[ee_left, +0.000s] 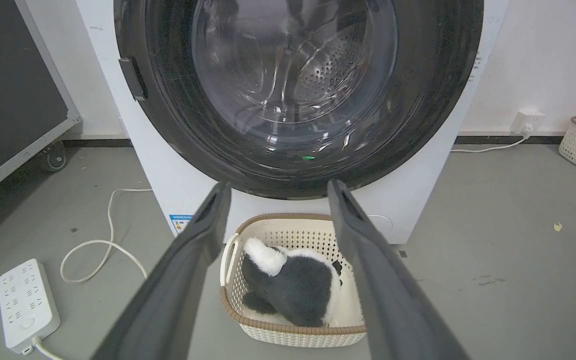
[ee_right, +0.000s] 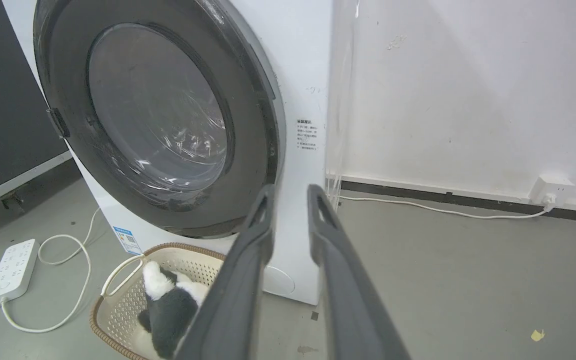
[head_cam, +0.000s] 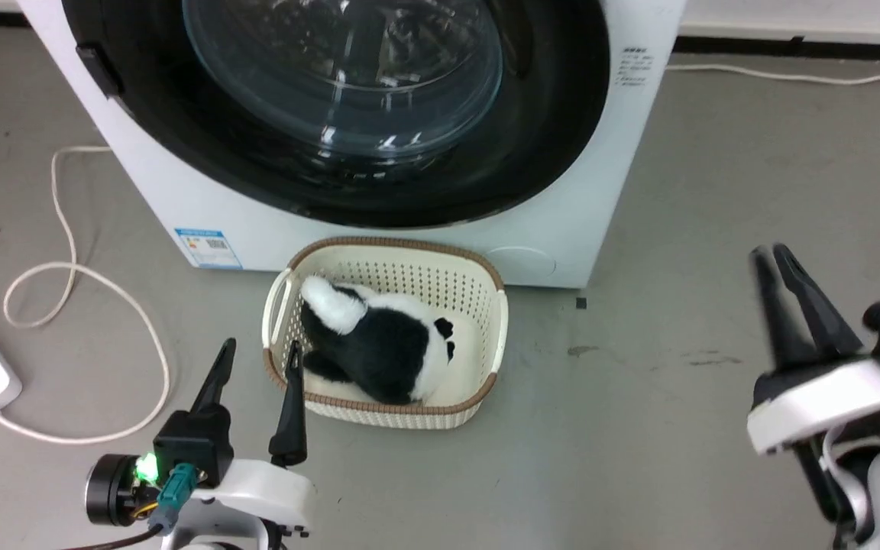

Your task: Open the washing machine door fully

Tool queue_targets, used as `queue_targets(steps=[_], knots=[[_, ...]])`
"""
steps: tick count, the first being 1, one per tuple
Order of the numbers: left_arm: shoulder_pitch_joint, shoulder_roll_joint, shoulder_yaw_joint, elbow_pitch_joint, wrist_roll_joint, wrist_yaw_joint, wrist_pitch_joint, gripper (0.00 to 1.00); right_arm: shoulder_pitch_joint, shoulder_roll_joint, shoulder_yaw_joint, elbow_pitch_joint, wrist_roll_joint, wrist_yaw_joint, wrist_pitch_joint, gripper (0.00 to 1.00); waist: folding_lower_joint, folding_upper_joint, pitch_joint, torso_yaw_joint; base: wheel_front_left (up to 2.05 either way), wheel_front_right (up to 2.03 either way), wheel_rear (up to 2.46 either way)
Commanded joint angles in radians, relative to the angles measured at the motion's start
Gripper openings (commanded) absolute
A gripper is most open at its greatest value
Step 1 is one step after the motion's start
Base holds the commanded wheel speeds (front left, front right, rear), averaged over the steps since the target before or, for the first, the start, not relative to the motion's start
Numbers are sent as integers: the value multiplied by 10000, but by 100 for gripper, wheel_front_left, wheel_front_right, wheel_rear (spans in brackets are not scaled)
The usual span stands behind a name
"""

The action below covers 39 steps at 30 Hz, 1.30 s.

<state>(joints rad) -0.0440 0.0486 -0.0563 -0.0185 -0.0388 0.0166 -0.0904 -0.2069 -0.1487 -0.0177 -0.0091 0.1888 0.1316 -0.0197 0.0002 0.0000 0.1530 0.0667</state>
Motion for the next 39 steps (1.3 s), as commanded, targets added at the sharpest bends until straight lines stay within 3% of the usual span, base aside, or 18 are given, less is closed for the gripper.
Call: queue_targets(steps=[1,17,39], knots=[[-199,6,-74,-83,-81,86,-124,100,-429,-79,-69,18,306,-4,78,0,-2,0,179,122,0,0,0],[-648,8,-469,-196,-382,274,-437,100,-3012,317,-1235,1289,2497,-5,1660,0,-2,0,1076,734,0,0,0],[-1094,11,-1145,-290,-814,557,-896,100,-7761,544,-4379,5364,3768,-6,4552,0,-2,0,2192,1918,0,0,0]])
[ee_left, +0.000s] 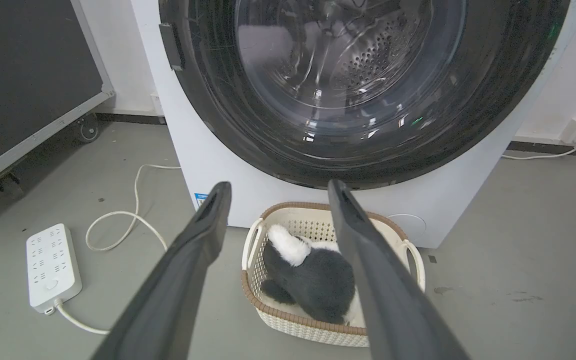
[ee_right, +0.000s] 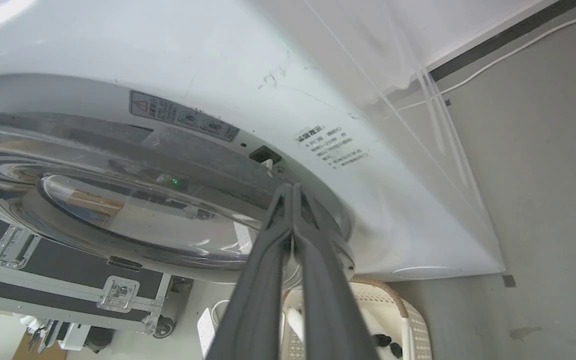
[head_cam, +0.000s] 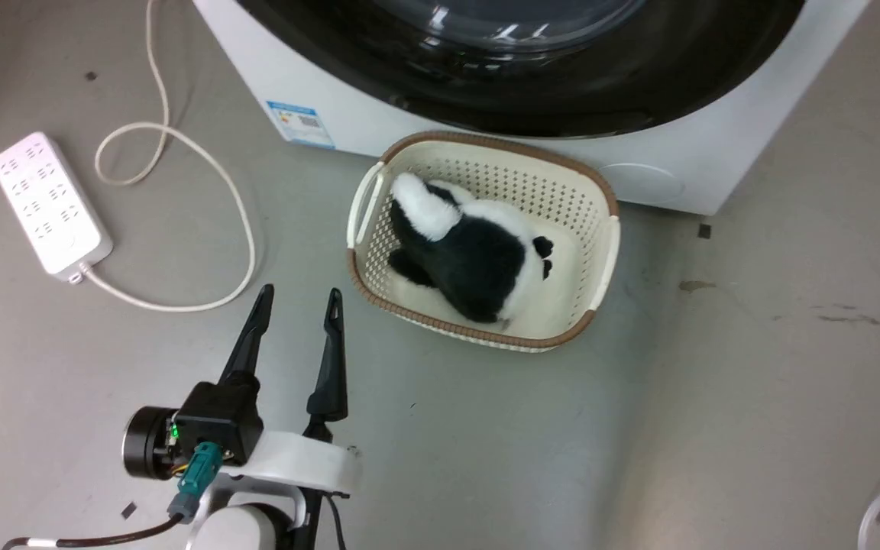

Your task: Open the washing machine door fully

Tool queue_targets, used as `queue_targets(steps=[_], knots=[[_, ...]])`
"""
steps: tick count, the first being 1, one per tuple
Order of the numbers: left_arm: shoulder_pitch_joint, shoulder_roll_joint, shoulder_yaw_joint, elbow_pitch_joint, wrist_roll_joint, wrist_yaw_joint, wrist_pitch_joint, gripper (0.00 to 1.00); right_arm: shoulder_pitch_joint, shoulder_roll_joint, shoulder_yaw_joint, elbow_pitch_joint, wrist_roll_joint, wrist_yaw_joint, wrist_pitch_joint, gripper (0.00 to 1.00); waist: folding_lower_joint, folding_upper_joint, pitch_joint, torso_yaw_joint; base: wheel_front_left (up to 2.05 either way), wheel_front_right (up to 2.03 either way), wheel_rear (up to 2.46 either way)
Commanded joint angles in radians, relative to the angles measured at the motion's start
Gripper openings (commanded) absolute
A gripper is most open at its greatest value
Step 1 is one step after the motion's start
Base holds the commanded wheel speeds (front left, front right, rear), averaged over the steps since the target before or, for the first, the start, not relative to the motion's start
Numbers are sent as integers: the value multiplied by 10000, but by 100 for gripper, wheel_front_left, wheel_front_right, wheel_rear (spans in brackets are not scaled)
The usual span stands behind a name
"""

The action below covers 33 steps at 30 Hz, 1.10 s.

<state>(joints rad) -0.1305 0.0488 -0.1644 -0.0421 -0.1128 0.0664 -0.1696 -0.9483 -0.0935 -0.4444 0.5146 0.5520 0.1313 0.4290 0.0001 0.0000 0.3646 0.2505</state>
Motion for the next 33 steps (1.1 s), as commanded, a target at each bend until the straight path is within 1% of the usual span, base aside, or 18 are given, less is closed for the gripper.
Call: queue_targets(steps=[1,5,13,14,16,17,21,26,29,33], knots=[[-247,9,-97,-60,-97,71,-125,100,-551,-26,-295,320,148,-3,161,0,-1,0,120,132,0,0,0],[-329,10,-235,-77,-184,132,-209,100,-1454,-104,-1160,1228,216,-3,538,0,-1,0,297,326,0,0,0],[-532,11,-440,-141,-350,253,-376,100,-3152,-380,-2347,2903,-58,-4,1588,0,-1,0,724,639,0,0,0],[-589,11,-489,-147,-395,285,-418,100,-3535,-460,-2631,3308,-141,-4,1826,0,-1,0,818,716,0,0,0],[-648,11,-537,-156,-441,314,-459,100,-3926,-530,-2902,3653,-212,-4,2003,0,-1,0,920,787,0,0,0],[-745,12,-619,-171,-509,352,-522,100,-4505,-596,-3295,4184,-291,-4,2327,0,-1,0,1081,890,0,0,0],[-838,12,-710,-182,-572,411,-606,100,-5156,-680,-3800,4784,-357,-4,2669,0,-1,0,1243,1014,0,0,0],[-929,13,-741,-200,-604,482,-711,100,-5537,-851,-4278,5496,-527,-5,3199,0,-1,0,1259,1126,0,0,0],[-928,13,-716,-172,-596,495,-773,100,-5432,-903,-4506,5834,-589,-5,3520,0,-1,0,1067,1114,0,0,0],[-858,14,-675,-57,-520,421,-856,100,-5060,-782,-4806,6138,-498,-5,3945,0,-1,0,631,1003,0,0,0]])
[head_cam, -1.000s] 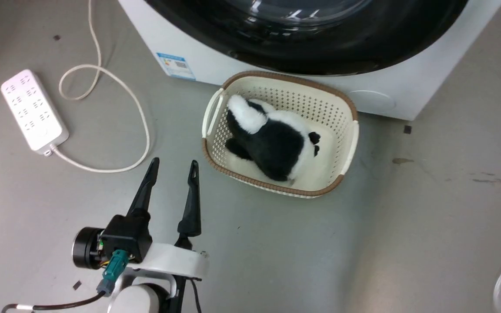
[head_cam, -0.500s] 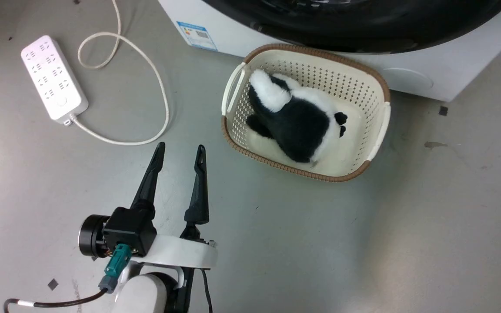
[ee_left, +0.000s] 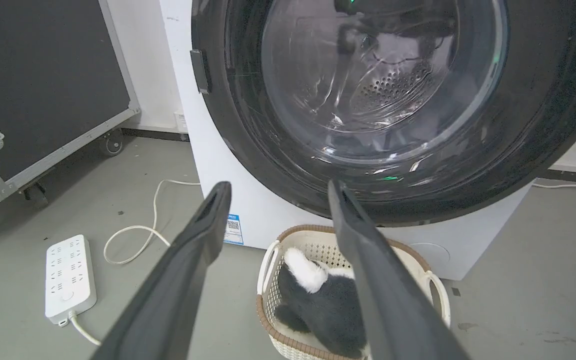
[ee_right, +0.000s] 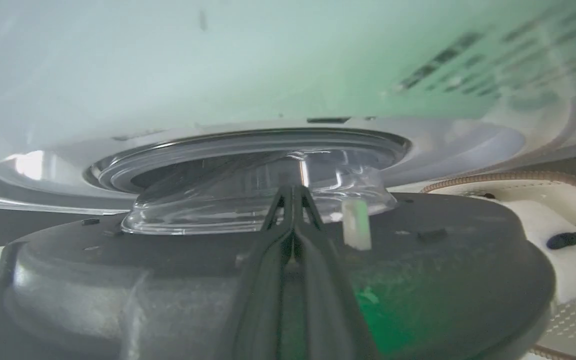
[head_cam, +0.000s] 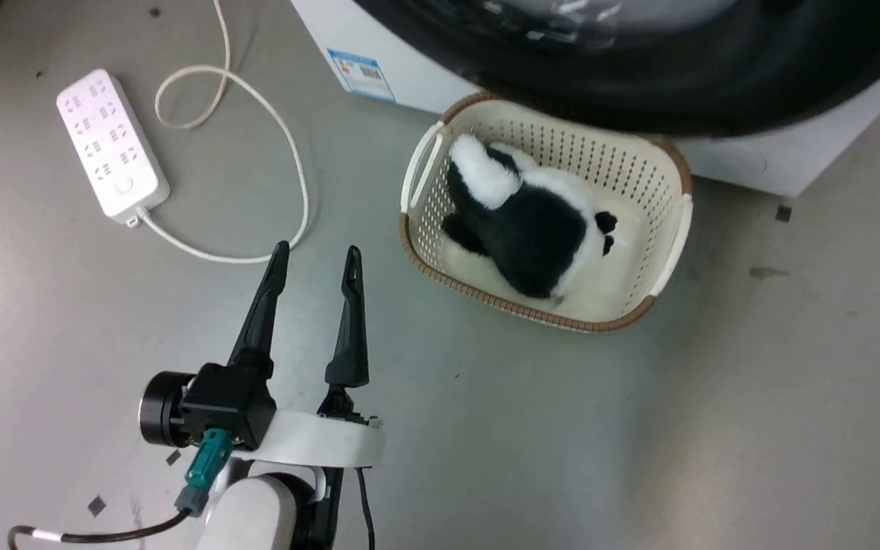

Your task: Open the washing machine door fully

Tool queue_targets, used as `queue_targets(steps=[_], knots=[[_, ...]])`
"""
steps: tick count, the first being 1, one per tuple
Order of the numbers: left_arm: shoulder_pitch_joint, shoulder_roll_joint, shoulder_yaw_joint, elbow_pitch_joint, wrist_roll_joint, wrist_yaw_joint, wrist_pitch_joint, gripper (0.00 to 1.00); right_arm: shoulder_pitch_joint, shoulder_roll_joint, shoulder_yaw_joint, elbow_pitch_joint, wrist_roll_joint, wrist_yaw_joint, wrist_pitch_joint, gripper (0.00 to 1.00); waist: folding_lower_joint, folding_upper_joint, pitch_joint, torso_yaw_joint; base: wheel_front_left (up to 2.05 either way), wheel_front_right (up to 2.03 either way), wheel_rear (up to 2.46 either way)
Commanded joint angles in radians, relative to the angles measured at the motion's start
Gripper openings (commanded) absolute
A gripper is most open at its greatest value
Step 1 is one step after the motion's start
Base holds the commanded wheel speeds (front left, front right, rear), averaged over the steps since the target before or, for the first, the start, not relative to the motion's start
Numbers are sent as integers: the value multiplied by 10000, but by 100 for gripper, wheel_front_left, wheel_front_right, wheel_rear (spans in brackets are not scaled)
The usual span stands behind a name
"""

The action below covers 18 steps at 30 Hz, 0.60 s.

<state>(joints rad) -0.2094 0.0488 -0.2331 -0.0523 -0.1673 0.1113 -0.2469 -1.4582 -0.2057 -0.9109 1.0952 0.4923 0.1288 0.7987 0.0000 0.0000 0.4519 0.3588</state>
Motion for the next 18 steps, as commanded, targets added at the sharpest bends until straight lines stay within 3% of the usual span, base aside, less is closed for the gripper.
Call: queue_targets(steps=[1,12,18], knots=[[-26,14,14,97,35,-51,-105,100,170,400,-214,384,154,20,376,0,0,0,-391,-118,0,0,0],[842,14,474,447,208,-366,-149,100,2877,1467,175,-629,883,19,1672,0,0,0,-2215,-781,0,0,0],[1254,14,643,689,359,-637,-149,100,3764,1549,1059,-279,2257,19,2241,0,0,0,-2873,-930,0,0,0]])
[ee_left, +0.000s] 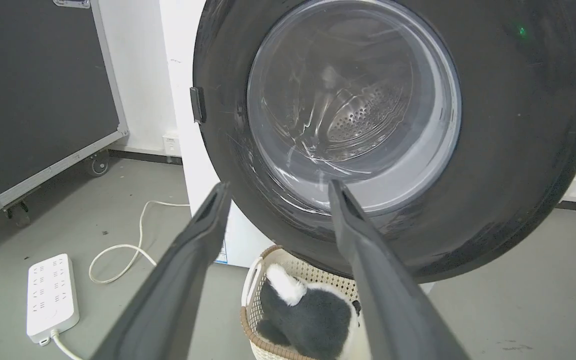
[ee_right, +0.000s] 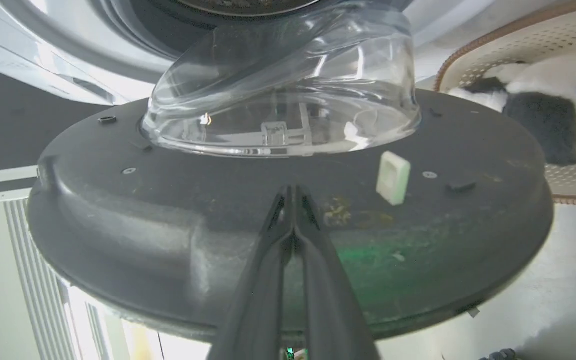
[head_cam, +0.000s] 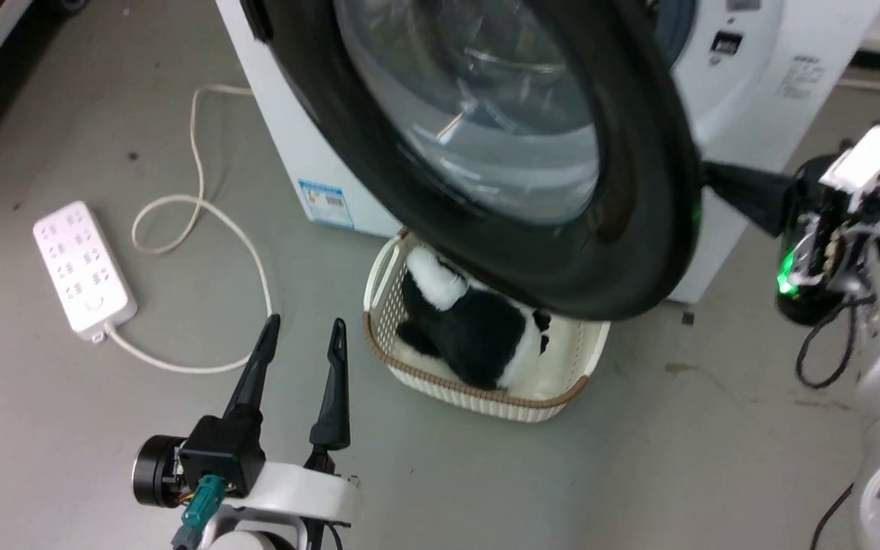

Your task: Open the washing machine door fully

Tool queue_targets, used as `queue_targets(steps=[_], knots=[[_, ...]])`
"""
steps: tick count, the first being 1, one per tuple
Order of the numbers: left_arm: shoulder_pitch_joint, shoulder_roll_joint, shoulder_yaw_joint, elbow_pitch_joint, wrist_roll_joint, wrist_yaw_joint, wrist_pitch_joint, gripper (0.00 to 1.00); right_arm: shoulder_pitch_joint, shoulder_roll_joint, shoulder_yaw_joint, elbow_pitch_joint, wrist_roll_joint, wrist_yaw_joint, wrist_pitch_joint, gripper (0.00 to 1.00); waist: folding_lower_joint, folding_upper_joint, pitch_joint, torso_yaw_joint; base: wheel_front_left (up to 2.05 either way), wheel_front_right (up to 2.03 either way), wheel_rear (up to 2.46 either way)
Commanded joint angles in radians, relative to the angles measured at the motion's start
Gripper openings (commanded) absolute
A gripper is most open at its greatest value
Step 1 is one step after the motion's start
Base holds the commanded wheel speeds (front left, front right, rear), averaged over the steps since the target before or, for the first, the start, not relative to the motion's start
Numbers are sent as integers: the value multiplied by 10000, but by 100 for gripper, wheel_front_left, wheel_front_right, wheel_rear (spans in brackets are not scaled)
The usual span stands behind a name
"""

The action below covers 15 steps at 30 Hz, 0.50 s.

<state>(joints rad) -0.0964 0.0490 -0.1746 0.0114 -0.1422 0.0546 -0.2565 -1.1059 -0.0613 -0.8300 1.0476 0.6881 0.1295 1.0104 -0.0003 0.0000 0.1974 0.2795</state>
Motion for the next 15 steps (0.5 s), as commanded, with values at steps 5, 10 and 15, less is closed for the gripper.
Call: queue_targets(steps=[5,10,15], knots=[[430,12,139,194,192,-226,-53,100,838,108,1869,846,2117,12,159,0,3,0,-733,-179,0,0,0],[615,12,171,281,238,-361,-53,100,1298,108,3374,995,3847,12,156,0,3,0,-902,-140,0,0,0],[830,12,139,417,295,-507,-53,100,2260,109,5791,459,6236,12,199,0,3,0,-1068,-72,0,0,0]])
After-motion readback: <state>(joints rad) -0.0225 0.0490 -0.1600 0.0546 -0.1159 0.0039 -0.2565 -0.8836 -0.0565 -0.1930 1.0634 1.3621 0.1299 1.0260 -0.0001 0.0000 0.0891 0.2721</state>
